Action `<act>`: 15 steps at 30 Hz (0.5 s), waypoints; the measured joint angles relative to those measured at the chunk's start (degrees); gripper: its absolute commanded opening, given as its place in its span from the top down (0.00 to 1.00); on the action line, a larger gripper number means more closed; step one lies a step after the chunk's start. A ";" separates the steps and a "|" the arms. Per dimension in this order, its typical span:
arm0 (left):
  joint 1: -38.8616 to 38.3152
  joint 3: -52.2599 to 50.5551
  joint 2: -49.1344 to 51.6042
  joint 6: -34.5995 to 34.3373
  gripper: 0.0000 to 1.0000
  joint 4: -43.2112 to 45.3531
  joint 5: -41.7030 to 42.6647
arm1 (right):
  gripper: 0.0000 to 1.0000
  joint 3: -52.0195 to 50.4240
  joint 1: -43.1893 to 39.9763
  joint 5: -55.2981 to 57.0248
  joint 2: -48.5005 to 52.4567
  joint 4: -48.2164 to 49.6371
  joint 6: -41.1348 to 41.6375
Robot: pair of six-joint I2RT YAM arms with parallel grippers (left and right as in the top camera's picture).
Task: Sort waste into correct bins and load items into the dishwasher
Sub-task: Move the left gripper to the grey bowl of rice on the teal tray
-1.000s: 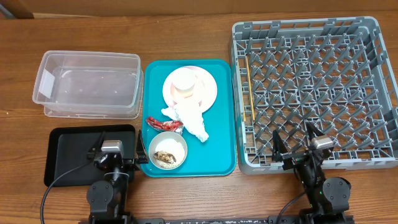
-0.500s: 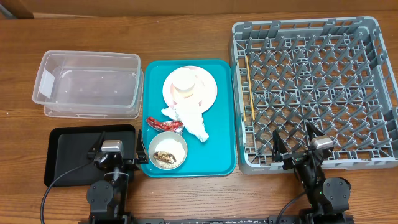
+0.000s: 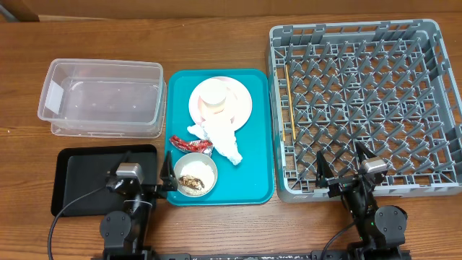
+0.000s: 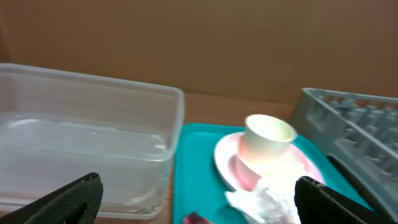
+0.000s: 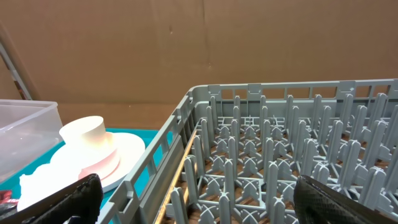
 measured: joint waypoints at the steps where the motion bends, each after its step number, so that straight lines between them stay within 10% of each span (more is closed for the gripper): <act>1: 0.00 0.04 0.00 -0.50 0.00 0.00 0.76 | 0.00 0.00 0.00 0.02 0.00 0.02 0.02; 15: 0.00 28.52 3.34 -10.82 0.00 -21.11 12.24 | 0.00 0.00 0.00 0.02 0.00 0.02 0.00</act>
